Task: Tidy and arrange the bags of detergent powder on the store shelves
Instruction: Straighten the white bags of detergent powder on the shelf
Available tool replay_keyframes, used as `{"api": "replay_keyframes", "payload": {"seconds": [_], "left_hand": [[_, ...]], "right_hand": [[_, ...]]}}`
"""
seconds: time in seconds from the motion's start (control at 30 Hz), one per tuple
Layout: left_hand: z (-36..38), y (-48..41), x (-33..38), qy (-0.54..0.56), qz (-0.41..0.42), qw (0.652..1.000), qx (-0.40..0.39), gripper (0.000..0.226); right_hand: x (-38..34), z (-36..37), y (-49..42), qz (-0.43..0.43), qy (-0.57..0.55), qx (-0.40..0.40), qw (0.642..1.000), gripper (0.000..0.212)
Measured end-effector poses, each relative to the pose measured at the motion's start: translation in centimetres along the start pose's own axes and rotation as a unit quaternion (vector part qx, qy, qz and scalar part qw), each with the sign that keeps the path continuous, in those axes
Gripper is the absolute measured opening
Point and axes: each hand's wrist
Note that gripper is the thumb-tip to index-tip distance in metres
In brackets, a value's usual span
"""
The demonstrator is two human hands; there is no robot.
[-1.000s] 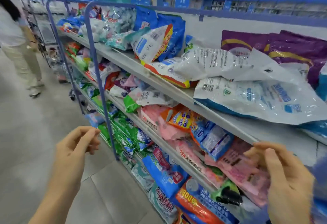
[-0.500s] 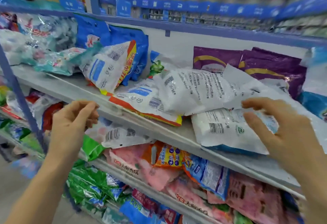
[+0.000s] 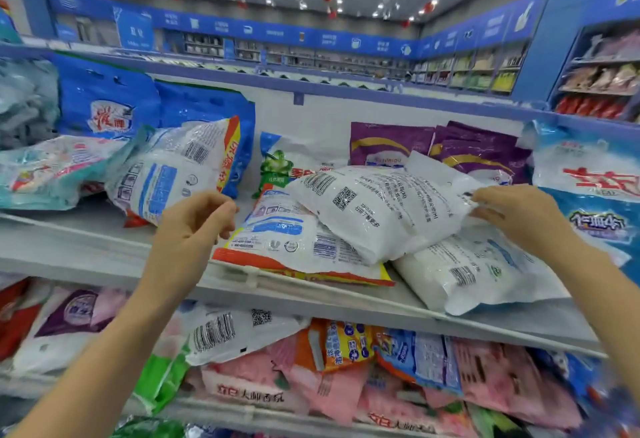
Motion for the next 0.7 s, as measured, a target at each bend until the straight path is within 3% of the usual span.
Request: {"api": "replay_keyframes", "payload": {"seconds": [0.1, 0.17, 0.27, 0.3, 0.4, 0.47, 0.57, 0.63, 0.7], "left_hand": [[1.0, -0.6, 0.5, 0.001, 0.005, 0.999, -0.044, 0.020], [1.6, -1.1, 1.3, 0.000, 0.011, 0.998, -0.061, 0.024], [2.7, -2.4, 2.9, -0.010, 0.009, 0.997, -0.070, 0.030], [3.3, -2.8, 3.5, -0.027, 0.008, 0.996, -0.085, 0.037], [5.3, -3.7, 5.3, -0.116, -0.005, 0.982, -0.149, 0.089], [6.9, -4.2, 6.0, -0.268, 0.034, 0.951, -0.149, 0.106], [8.7, -5.4, 5.0, -0.459, 0.164, 0.866, -0.112, 0.120], [9.2, -6.3, 3.8, -0.460, 0.189, 0.861, -0.103, 0.107], [9.1, -7.0, 3.2, -0.431, 0.206, 0.876, -0.070, 0.070]], "right_hand": [[-1.2, -1.0, -2.1, 0.002, 0.007, 0.060, 0.998, 0.008], [-2.9, -2.9, -4.7, -0.060, 0.033, 0.102, 0.992, 0.012], [-6.6, -5.9, -8.8, -0.137, 0.144, 0.075, 0.977, 0.029], [-7.8, -6.7, -9.9, -0.148, 0.176, 0.049, 0.972, 0.033], [-10.8, -8.8, -12.5, -0.190, 0.214, 0.012, 0.958, 0.037], [-12.4, -9.6, -13.7, -0.214, 0.211, 0.010, 0.954, 0.036], [-14.6, -10.4, -14.2, -0.236, 0.186, 0.005, 0.954, 0.036], [-15.1, -10.8, -13.9, -0.258, 0.189, 0.007, 0.947, 0.036], [-14.4, -10.8, -13.3, -0.258, 0.188, 0.008, 0.948, 0.039]]}}
Point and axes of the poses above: each hand's wrist, its own y-axis away from the middle knuckle, its own z-axis out of the palm, x = y × z, and after that the axes turned 9 degrees about x, right-handed
